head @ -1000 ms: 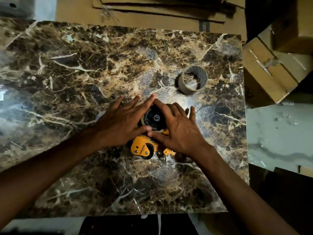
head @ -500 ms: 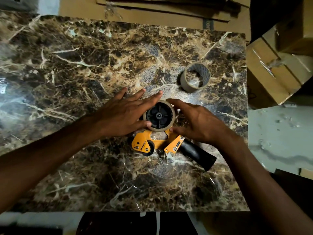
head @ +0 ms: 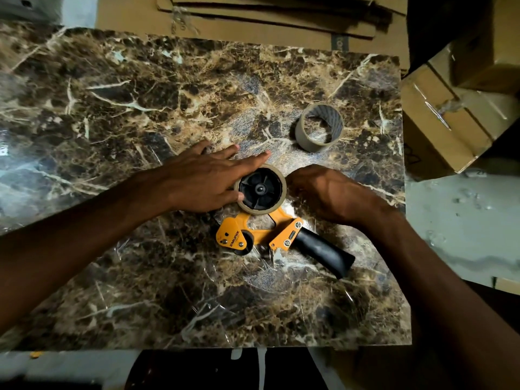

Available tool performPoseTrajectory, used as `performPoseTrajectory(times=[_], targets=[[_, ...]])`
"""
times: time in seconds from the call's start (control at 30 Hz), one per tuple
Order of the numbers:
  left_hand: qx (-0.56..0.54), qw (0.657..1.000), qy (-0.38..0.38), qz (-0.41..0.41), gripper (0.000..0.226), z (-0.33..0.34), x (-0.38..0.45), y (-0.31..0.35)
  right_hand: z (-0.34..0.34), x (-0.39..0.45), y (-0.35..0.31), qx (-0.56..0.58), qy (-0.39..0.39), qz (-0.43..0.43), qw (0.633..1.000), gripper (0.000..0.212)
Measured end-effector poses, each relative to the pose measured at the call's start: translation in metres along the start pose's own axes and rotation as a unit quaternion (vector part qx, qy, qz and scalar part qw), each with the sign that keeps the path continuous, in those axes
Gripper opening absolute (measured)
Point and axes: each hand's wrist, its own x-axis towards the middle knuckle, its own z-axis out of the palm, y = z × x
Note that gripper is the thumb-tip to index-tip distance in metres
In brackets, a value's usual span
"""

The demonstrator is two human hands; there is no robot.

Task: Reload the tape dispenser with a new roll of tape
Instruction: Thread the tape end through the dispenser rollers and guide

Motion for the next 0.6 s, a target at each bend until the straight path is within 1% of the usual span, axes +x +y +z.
performPoseTrajectory(times=[0.1,0.17,0.2,0.27,0.3,0.33,0.47,0.53,0.6], targets=[[0.020,1.000,0.006,-0.007,0.091,0.000,-0.001,0.000,-0.004,-0.005,-0.010,0.017,-0.027,0.011,0.999,0.027],[0.052,0.998,0.023,-0.013,0.091,0.001,-0.002,0.003,-0.004,-0.007,-0.014,0.059,-0.011,0.053,0.997,0.020],[0.081,0.995,0.051,-0.011,0.090,0.003,-0.003,0.006,-0.002,-0.008,-0.016,0.076,0.004,0.074,0.994,0.019],[0.122,0.983,0.136,0.010,0.087,0.013,-0.006,0.014,0.002,-0.010,-0.020,0.100,0.025,0.118,0.988,0.020],[0.122,0.978,0.169,0.020,0.085,0.020,-0.009,0.020,0.004,-0.011,-0.023,0.111,0.031,0.128,0.985,0.022],[0.114,0.976,0.186,0.025,0.083,0.028,-0.012,0.025,0.007,-0.013,-0.027,0.120,0.035,0.136,0.983,0.023],[0.093,0.978,0.188,0.017,0.081,0.064,-0.024,0.043,0.016,-0.020,-0.036,0.150,0.068,0.187,0.968,0.016],[0.091,0.978,0.188,0.008,0.081,0.070,-0.025,0.045,0.018,-0.022,-0.038,0.172,0.080,0.216,0.958,0.012],[0.091,0.978,0.186,0.001,0.084,0.069,-0.024,0.044,0.018,-0.022,-0.044,0.195,0.074,0.233,0.950,0.013]])
